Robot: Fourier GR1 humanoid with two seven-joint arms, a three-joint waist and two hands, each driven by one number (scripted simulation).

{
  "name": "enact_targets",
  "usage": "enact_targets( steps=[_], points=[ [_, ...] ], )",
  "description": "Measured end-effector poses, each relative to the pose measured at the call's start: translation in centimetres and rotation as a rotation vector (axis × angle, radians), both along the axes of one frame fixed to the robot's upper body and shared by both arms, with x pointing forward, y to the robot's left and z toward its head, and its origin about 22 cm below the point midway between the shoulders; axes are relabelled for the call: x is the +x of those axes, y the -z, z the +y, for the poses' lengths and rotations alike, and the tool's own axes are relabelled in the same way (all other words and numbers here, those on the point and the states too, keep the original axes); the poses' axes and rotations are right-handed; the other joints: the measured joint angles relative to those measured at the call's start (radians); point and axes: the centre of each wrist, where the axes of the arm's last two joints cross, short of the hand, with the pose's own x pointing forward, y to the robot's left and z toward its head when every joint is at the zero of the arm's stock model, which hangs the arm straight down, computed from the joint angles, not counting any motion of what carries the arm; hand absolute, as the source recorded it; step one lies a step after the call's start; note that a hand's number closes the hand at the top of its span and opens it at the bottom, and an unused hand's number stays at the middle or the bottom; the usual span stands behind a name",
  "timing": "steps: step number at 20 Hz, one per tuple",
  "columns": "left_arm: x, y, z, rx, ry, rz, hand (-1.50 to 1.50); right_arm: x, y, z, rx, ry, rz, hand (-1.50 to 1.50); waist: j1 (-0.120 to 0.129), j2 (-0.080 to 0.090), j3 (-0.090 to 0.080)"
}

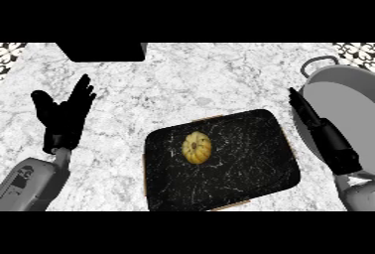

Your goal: Pick the squash from the tray and place it in the pot

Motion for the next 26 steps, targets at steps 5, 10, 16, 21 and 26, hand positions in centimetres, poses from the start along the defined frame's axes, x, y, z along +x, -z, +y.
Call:
enact_targets(
  steps=[5,10,16,21,26],
  points=[
    [-1.0,0.8,-0.6,0.005,0.005,-0.098,0.00,-0.1,-5.1,2.8,-0.125,-0.052,-0.357,1.50,0.006,-0.020,0.001],
    [-2.0,1.4,-1.0,-0.011,-0.013,-0.162,0.00,0.2,-9.0,0.9,-0.355,0.189,-0.654,-1.50,-0.047,-0.052,-0.007],
    [-4.3,3.2,-2.1,-0.035,0.000,-0.219,0.00,-3.7,-6.9,5.8,-0.408,0.212,-0.871,-1.50,-0.031,-0.036,-0.001],
    [-5.4,4.0,-2.3,-0.039,-0.002,-0.249,0.00,-7.2,-4.7,9.4,-0.487,0.189,-0.886,-1.50,-0.033,-0.030,-0.002],
    [-6.1,4.3,-2.1,-0.041,-0.009,-0.261,0.00,-9.2,-2.3,10.8,-0.693,0.207,-0.694,-1.50,-0.039,-0.025,-0.004]
  ],
)
